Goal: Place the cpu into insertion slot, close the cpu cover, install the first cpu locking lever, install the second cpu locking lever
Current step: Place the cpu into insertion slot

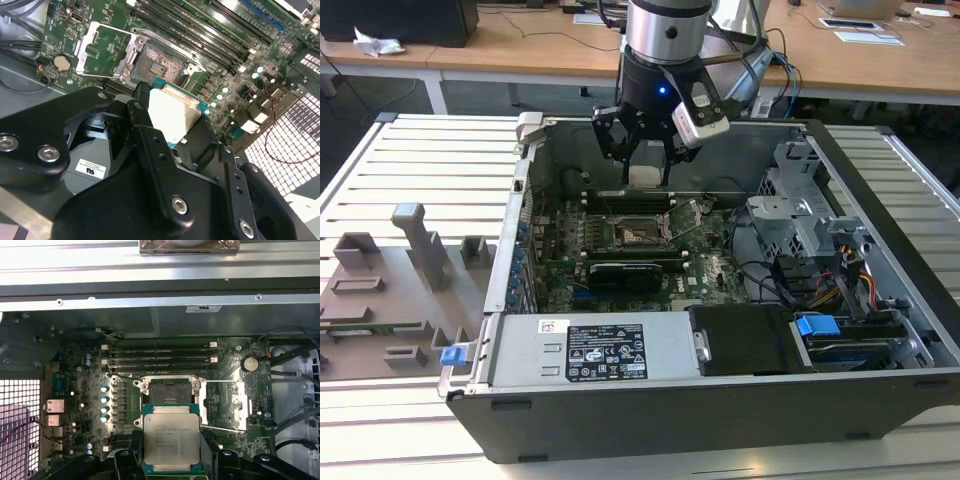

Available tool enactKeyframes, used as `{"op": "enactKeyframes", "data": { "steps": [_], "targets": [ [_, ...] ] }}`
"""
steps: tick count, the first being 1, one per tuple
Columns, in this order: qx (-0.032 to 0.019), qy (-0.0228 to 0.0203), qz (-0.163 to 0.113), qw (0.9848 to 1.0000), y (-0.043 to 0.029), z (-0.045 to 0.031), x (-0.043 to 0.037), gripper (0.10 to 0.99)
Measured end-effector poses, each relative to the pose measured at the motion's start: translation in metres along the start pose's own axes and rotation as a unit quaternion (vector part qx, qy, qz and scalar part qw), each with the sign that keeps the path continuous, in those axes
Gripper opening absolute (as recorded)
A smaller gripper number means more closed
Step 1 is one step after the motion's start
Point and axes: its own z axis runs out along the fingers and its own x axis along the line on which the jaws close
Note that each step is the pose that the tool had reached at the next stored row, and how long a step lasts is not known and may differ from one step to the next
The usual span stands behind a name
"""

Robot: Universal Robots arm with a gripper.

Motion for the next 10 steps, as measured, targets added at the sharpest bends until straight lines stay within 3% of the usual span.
{"op": "enactKeyframes", "data": {
  "steps": [10],
  "targets": [
    [0.0000,0.0000,0.000,1.0000,-0.0010,0.0116,-0.0002,0.541]
  ]
}}
